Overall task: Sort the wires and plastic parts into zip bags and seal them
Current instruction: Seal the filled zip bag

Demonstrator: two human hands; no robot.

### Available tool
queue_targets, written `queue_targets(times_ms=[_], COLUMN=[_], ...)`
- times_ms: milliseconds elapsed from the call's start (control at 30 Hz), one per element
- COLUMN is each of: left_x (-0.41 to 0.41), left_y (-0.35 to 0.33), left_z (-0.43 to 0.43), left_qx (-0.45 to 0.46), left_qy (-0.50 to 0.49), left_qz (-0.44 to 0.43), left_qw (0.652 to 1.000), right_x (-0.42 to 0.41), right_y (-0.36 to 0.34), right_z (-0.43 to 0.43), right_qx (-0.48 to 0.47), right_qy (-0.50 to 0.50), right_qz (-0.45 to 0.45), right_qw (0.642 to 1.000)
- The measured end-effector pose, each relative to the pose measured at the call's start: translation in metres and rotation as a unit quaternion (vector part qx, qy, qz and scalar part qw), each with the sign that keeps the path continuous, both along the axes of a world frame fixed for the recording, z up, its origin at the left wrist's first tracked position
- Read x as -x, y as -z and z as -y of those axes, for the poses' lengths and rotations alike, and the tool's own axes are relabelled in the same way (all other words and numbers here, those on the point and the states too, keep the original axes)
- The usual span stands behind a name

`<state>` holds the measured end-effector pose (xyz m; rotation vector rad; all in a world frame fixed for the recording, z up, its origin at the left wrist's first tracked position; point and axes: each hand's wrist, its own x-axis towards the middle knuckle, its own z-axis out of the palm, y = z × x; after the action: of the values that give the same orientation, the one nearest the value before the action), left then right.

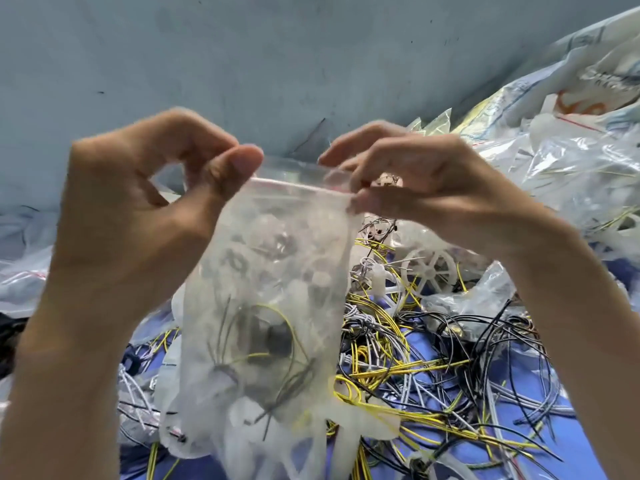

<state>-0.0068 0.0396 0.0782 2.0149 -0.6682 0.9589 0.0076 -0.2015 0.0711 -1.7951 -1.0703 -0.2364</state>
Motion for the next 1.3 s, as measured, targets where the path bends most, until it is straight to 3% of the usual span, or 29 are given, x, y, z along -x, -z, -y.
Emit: queue_targets(times_ms=[67,167,300,367,467,667,767,833,967,1167,1300], left_x=[-0.001,-0.010,-0.036,-0.037,-0.031,-0.032,-0.032,-0.032,-0.036,-0.048,-0.048], left_y=[0.000,0.011,0.032,0.036,0.037,0.030,0.022,0.017,0.023,0.038,0.042], left_z=[0.003,0.003,-0.014,-0.022,-0.025,-0.008,-0.011,-0.012,-0.011,-0.014,-0.017], left_qx=[0.004,-0.046,0.011,0.053,0.015,0.065,0.097,0.120,0.094,0.157,0.150], left_qy=[0.019,0.046,0.079,0.127,0.165,0.026,-0.035,-0.047,-0.041,0.033,0.040], left_qz=[-0.012,-0.058,-0.290,-0.358,-0.333,-0.155,-0.043,-0.019,-0.062,-0.219,-0.237], left_qw=[1.000,0.996,0.954,0.924,0.928,0.985,0.994,0.991,0.993,0.963,0.959], right_x=[-0.001,-0.003,-0.008,-0.009,-0.013,-0.013,-0.012,-0.013,-0.017,-0.021,-0.026], right_y=[-0.001,0.004,0.007,0.006,0.008,0.007,0.007,0.010,0.016,0.016,0.019], right_z=[0.003,0.002,0.007,0.011,0.016,0.014,0.014,0.016,0.016,0.024,0.027], right_qx=[-0.043,-0.110,-0.156,-0.148,-0.123,-0.034,0.093,0.173,0.170,0.131,0.097], right_qy=[-0.006,-0.050,-0.099,-0.088,-0.043,0.019,0.039,0.044,0.054,0.055,0.044], right_qz=[0.008,-0.056,-0.130,-0.143,-0.156,-0.162,-0.124,-0.132,-0.137,-0.141,-0.174], right_qw=[0.999,0.991,0.974,0.975,0.979,0.986,0.987,0.975,0.974,0.980,0.979])
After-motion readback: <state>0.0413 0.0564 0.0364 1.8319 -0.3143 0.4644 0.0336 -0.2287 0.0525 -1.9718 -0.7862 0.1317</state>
